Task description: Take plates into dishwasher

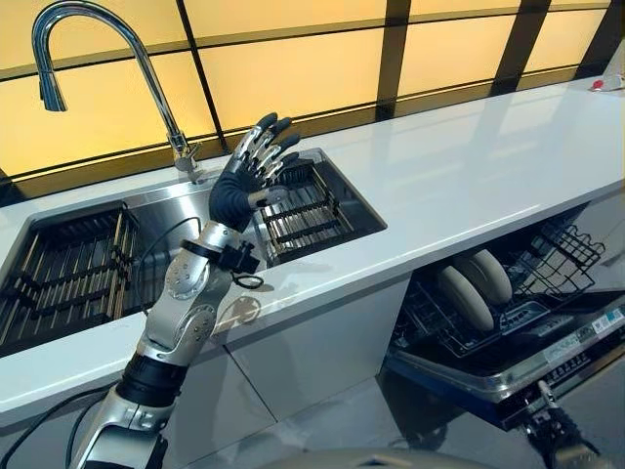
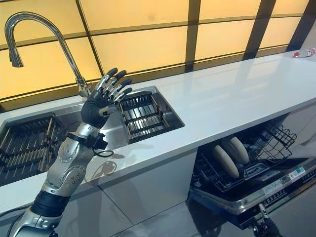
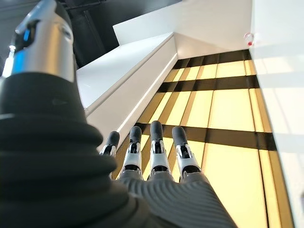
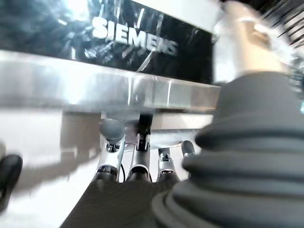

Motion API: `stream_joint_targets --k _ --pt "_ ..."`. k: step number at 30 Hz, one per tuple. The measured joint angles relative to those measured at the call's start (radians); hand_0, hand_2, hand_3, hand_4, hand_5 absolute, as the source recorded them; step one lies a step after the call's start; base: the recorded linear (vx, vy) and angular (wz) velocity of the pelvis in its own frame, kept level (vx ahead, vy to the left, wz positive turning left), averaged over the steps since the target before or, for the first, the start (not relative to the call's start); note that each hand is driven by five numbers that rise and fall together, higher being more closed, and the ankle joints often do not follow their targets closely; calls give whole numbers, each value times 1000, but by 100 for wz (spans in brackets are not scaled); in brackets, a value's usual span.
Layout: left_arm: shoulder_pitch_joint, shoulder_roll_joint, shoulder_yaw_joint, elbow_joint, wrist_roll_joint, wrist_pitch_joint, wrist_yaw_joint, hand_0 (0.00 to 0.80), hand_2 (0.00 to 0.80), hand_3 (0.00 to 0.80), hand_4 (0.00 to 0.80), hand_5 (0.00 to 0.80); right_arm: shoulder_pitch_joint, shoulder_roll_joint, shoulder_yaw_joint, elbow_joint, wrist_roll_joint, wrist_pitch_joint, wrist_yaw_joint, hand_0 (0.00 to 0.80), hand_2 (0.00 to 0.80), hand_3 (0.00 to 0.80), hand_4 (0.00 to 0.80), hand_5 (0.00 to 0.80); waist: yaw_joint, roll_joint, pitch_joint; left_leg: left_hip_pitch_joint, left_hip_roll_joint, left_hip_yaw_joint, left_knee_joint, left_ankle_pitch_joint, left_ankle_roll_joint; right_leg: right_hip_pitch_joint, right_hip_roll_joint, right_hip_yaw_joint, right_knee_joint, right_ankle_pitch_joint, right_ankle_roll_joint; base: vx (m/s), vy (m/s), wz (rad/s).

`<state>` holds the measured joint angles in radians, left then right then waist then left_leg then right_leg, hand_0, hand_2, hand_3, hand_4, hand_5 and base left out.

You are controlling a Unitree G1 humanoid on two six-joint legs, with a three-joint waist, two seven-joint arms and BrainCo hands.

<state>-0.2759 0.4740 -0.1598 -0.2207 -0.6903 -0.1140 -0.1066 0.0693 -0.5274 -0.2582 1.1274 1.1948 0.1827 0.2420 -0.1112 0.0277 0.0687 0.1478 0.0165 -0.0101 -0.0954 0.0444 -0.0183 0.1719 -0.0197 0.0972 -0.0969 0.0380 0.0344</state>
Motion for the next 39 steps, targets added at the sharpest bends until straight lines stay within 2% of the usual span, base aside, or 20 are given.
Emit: stream_joint_targets --k 3,5,7,12,16,18,24,29,31,34,35,37,39 --pt "11 0 34 0 0 0 -33 0 0 0 0 0 13 -23 20 -6 27 43 152 0 0 0 0 0 6 0 0 -1 2 -31 0 1 0 -1 4 -9 0 2 -6 0 0 0" --pt "11 -1 32 0 0 0 -52 0 0 0 0 0 13 -40 54 -38 45 69 215 0 0 0 0 0 10 0 0 0 5 -50 0 1 0 -1 6 -27 0 5 -11 0 0 0" --pt "12 -1 32 0 0 -1 -55 0 0 0 0 0 13 -41 81 -100 65 78 245 0 0 0 0 0 13 1 -1 0 13 -51 0 1 -1 -1 14 -28 0 7 -18 0 0 0" --pt "12 -14 32 1 0 -10 -55 0 0 0 0 0 -8 -37 158 -324 75 98 278 0 0 0 0 0 19 10 -7 1 20 -67 1 7 -11 2 26 -44 0 9 -30 -14 4 8" --pt "12 -23 21 13 0 -13 -50 0 0 0 0 0 -157 -21 232 -443 76 105 294 0 0 0 0 0 34 25 -18 2 20 -77 1 15 -21 3 27 -54 0 10 -30 -6 9 8" --pt "11 -25 11 18 0 -30 -49 0 0 0 0 0 -242 -17 245 -442 73 107 253 0 0 0 0 0 55 28 -24 3 18 -78 1 15 -21 3 26 -56 0 9 -29 0 10 6" --pt "10 -22 13 57 -2 -52 -36 0 0 0 0 0 -274 -17 247 -404 69 92 204 0 0 0 0 0 100 30 -28 1 12 -102 2 17 -23 14 20 -79 0 -2 -27 10 20 15" --pt "10 -20 12 57 -3 -61 -12 0 0 0 0 0 -279 -20 261 -374 -118 53 174 0 0 0 0 0 98 15 -22 -1 8 -102 2 16 -24 14 20 -82 0 -3 -25 -9 28 -1" --pt "10 -20 12 56 -2 -70 1 0 0 0 0 0 -266 -15 279 -392 -190 13 163 0 0 0 0 0 97 8 -20 -2 7 -101 1 16 -24 12 18 -81 0 -4 -24 -22 47 -2" --pt "24 -21 13 55 0 -93 19 0 0 0 0 0 -183 6 291 -538 -235 -45 148 0 0 0 0 0 91 -1 -15 -3 7 -98 2 14 -25 6 18 -75 1 -7 -23 -17 49 -2" --pt "38 -21 18 55 1 -106 21 0 0 0 0 0 -153 24 290 -587 -243 -61 149 0 0 0 0 0 72 -5 -16 -4 8 -98 1 13 -25 6 18 -75 0 -7 -24 -13 52 -2" --pt "71 -22 33 54 5 -119 23 0 0 0 0 0 -104 70 291 -676 -301 -70 145 0 0 0 0 0 57 -7 -17 -3 10 -93 1 11 -27 4 19 -70 1 -8 -25 -18 56 -7" --pt "90 -26 33 49 10 -122 32 0 0 0 0 0 -38 94 320 -742 -413 -37 138 0 0 0 0 0 41 -7 -17 -3 14 -76 1 7 -27 -2 23 -54 1 -8 -25 -28 50 -18"
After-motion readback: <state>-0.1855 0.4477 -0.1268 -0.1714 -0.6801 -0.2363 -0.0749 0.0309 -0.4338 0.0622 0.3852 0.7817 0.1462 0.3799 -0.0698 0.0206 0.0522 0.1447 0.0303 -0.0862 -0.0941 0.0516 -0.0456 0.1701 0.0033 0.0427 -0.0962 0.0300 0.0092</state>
